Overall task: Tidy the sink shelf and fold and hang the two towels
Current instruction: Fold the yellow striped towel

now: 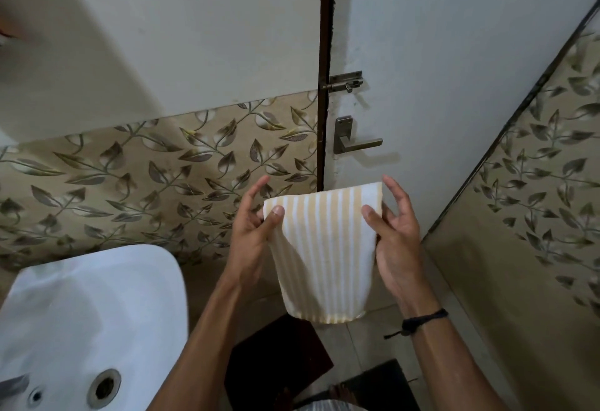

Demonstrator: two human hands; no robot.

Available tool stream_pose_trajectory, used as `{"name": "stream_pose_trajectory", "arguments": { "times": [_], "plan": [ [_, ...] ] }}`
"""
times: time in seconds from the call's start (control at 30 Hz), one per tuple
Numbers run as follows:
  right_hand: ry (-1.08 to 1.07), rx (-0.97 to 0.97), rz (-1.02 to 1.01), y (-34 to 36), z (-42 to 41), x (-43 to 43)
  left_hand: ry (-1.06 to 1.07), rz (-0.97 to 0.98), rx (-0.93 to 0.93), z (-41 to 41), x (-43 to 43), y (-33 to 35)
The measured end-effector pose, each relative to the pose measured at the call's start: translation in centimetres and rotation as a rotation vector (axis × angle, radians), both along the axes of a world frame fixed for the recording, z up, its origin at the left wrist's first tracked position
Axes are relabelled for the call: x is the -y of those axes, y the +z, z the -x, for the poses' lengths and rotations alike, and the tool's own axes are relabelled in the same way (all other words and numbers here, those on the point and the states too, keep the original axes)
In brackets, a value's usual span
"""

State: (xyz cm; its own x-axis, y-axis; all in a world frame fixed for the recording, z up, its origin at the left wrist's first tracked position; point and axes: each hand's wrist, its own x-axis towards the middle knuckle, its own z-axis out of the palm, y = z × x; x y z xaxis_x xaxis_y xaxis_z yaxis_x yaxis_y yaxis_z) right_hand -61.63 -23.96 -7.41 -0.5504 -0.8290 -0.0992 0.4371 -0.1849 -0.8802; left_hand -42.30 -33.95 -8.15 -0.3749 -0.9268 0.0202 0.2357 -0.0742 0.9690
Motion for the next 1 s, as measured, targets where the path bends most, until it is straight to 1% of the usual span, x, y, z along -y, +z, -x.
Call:
{"name": "stream_pose_trajectory", "arguments": {
  "times": [0.03,0.1,0.17,0.2,0.27,0.3,0.37,0.43,0.53,0.63,0.67,0.73,0.8,0.87,0.93,1.0],
  "plan": [
    [0.026,-0.052,-0.028,-0.3,-0.2,-0.1,-0.01,0.005,-0.003,0.1,0.0,0.3],
    [-0.021,-0.141,-0.039,-0.6,-0.8,-0.3,-0.042,0.01,0.006,0.3,0.0,0.8],
    [-0.115,-0.145,0.01,-0.6,-1.0,-0.2,-0.114,-0.003,0.068,0.1,0.3,1.0],
    [-0.136,-0.149,0.03,-0.6,-1.0,-0.1,-0.166,-0.001,0.13,-0.2,0.5,0.9],
    [-0.106,-0.194,0.048,-0.4,-0.7,0.0,-0.216,0.036,0.239,-0.7,0.8,0.3],
    [-0.062,-0.23,0.05,-0.3,-0.5,-0.1,-0.196,0.054,0.247,-0.9,0.6,0.1],
    [0.021,-0.314,0.044,0.0,0.0,-0.2,-0.119,0.085,0.195,-1.0,0.4,-0.4],
    [0.063,-0.364,0.034,0.3,0.6,-0.4,-0.059,0.074,0.1,-1.0,0.3,-0.8],
    [0.086,-0.409,0.005,0.5,1.4,-0.6,-0.056,0.029,-0.001,-0.9,0.4,-0.7],
    [0.121,-0.39,-0.01,0.4,1.8,-0.7,-0.064,-0.008,-0.081,-0.7,0.3,-0.2],
    [0.118,-0.385,-0.023,0.3,1.7,-0.7,-0.058,-0.03,-0.104,-0.6,0.2,-0.1],
    [0.035,-0.393,-0.063,0.0,1.5,-0.5,-0.055,-0.059,-0.145,-0.5,0.2,0.2],
    [-0.069,-0.361,-0.098,-0.2,1.2,-0.2,-0.053,-0.049,-0.143,-0.3,0.2,0.6],
    [-0.113,-0.321,-0.108,0.0,0.9,0.1,-0.033,-0.013,-0.114,-0.1,0.1,0.9],
    [-0.086,-0.336,-0.122,0.7,1.0,0.3,0.003,0.018,-0.085,-0.2,0.2,1.1],
    [0.022,-0.372,-0.157,1.9,1.5,0.2,0.043,0.048,-0.061,-0.4,0.4,1.2]
  ]
}}
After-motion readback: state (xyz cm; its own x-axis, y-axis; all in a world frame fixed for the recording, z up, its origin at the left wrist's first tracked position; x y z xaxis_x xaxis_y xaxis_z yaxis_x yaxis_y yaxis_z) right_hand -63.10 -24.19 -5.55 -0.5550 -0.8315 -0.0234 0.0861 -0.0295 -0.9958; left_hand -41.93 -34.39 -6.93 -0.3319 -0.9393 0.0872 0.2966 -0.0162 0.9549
